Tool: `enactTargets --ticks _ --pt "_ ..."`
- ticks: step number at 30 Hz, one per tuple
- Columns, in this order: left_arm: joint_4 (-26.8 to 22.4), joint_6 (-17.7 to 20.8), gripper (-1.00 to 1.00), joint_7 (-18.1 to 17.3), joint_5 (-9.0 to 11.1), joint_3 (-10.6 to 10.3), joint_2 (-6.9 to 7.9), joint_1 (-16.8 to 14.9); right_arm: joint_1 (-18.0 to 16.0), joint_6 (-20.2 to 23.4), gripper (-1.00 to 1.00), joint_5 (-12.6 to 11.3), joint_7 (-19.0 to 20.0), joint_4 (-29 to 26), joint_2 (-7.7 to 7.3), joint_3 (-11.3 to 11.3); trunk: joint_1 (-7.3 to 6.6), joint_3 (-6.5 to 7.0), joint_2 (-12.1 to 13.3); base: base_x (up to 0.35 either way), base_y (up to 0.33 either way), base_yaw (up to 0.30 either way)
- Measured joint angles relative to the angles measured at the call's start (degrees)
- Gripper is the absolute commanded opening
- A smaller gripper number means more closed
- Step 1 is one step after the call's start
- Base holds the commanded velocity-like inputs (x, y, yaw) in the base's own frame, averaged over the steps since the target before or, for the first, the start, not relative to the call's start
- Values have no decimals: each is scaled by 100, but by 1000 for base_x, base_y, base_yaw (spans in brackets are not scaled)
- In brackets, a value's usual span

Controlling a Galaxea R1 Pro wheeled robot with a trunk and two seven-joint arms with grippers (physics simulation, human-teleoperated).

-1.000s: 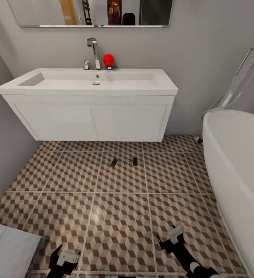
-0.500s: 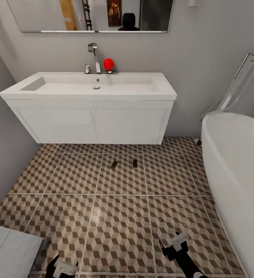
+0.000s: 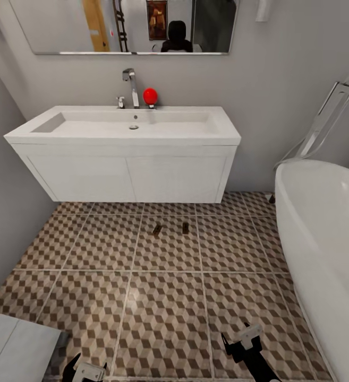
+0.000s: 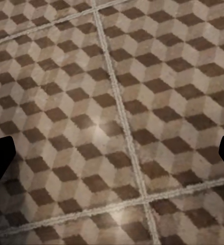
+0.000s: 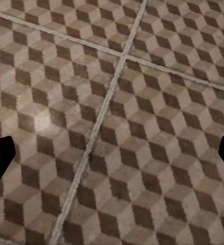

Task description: Take the four mousetraps from the cabinet in the bathroom and place them on the bathroom floor. Make sure all four end up on the same floor surface, and ensure that at least two of them are either under or directly next to the same bathroom sink.

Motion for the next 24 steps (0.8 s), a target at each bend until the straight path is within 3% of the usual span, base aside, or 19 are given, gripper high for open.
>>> enactTargets --ticks 24 --pt "0 3 100 9 0 -3 -4 49 46 -2 100 -7 0 0 1 1 -527 640 963 0 0 0"
